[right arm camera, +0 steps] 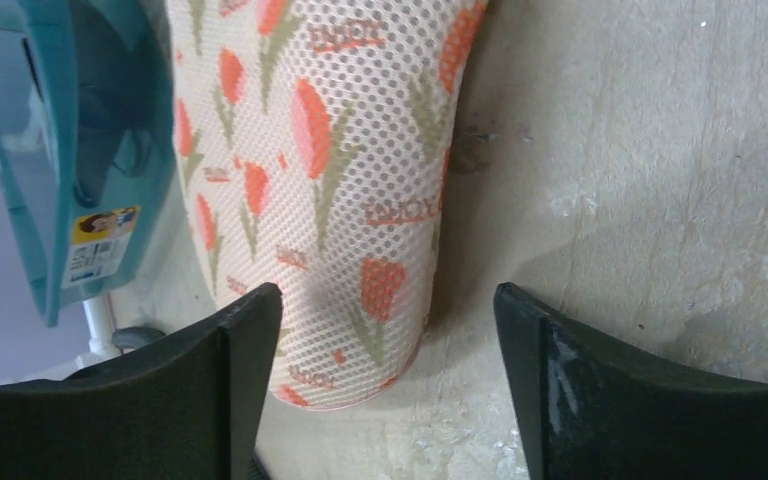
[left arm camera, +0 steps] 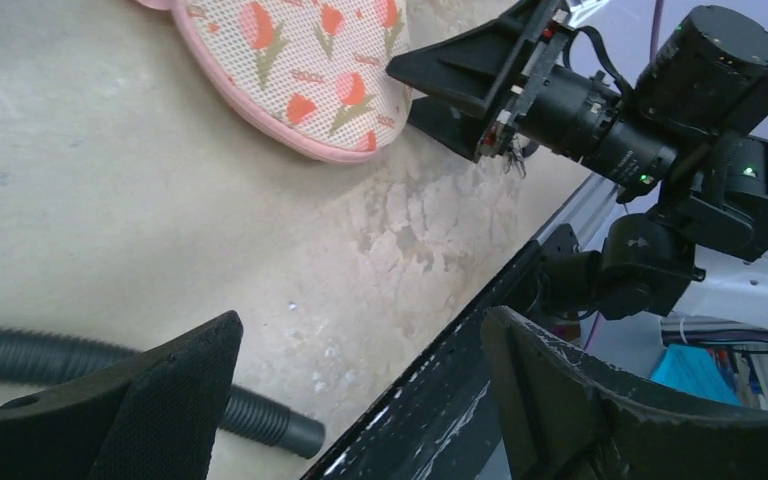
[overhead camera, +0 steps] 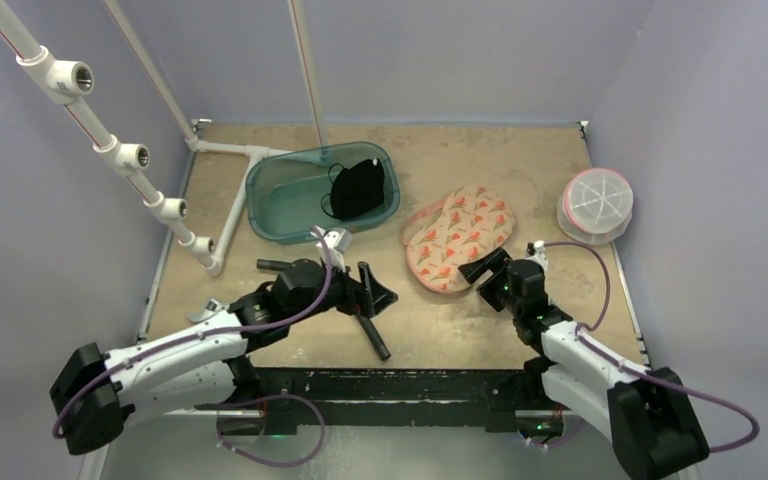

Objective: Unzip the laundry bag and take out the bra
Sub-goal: Place the laundry bag at the center of the board, then pick up the laundry bag at the center of the board.

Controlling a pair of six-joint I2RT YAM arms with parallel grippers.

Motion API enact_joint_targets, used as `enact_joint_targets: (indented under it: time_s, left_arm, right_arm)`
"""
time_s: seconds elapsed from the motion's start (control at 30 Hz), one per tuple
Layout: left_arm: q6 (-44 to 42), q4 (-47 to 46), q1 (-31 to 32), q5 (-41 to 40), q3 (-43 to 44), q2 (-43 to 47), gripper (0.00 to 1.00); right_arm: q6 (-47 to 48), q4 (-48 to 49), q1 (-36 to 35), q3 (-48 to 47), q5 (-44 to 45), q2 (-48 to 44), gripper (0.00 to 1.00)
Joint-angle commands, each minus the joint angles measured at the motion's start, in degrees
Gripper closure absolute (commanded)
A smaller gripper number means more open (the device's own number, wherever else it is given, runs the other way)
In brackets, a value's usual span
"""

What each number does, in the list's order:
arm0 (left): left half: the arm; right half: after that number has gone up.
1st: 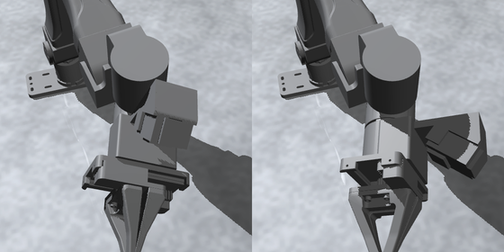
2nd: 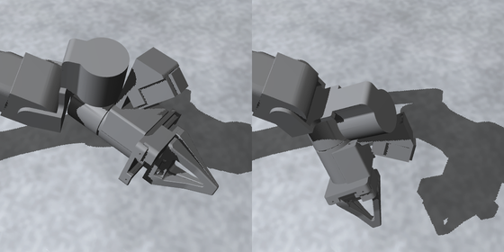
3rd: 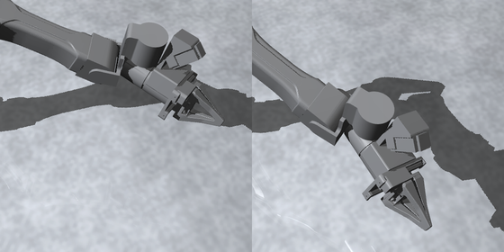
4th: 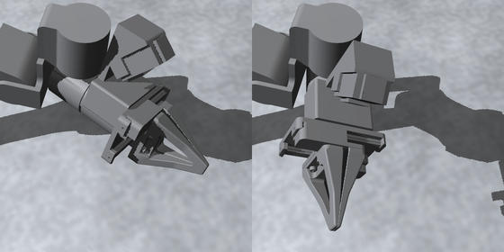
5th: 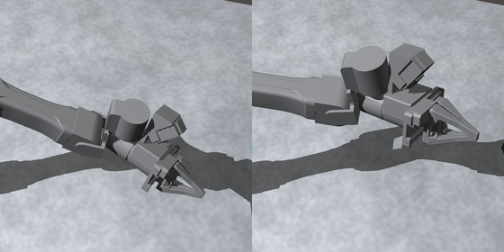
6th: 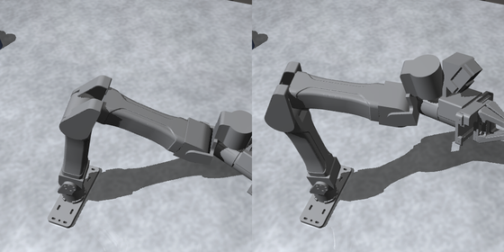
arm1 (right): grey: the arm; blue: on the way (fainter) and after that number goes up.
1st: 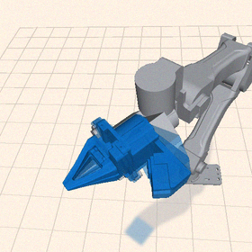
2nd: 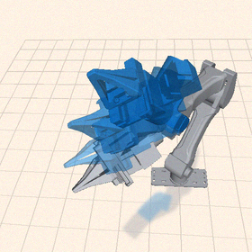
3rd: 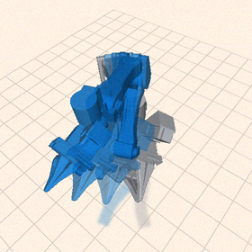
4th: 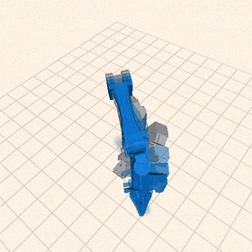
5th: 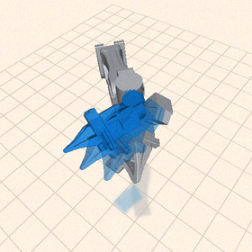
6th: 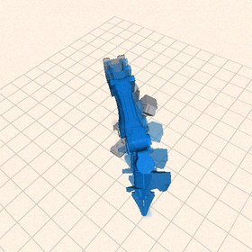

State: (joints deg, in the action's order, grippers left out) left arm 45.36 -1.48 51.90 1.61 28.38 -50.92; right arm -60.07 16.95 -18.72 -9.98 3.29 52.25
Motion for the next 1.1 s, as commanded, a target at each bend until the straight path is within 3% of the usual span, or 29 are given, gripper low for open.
enact_joint_targets:
  time_s: [0.0, 0.13, 0.37, 0.53, 0.73, 0.93, 1.07]
  left_arm:
    - [6.5, -12.0, 4.4, -6.3, 0.0, -6.7, 0.12]
    - [12.0, -19.5, 6.9, -10.2, 0.5, -15.8, 0.12]
    - [22.7, -30.7, 8.8, -16.6, 4.0, -31.4, 0.12]
    - [29.0, -41.5, 9.1, -19.6, 4.6, -41.5, 0.14]
    - [32.3, -50.5, 8.9, -16.8, 10.4, -55.6, 0.2]
    - [31.6, -50.7, 8.7, -17.9, 13.3, -59.6, 0.26]
    - [29.5, -49.1, 7.6, -18.6, 13.5, -58.7, 0.41]
  right_arm:
    - [0.8, 7.8, 0.2, 0.9, -2.4, 4.6, 0.25]
    - [1.9, 9.5, 0.2, -0.3, -3.1, 4.7, 0.28]
    - [5.6, -11.1, 0.2, -5.2, 2.3, -12.9, 0.04]
    - [8.8, -22.6, 0.2, -10.0, 3.8, -23.3, 0.03]
    - [10.8, -26.4, 0.2, -12.6, 2.0, -30.0, 0.04]
    - [12.7, -27.7, 0.2, -14.2, 0.4, -30.7, 0.05]
    - [13.4, -28.5, 0.2, -14.5, 1.4, -31.9, 0.04]
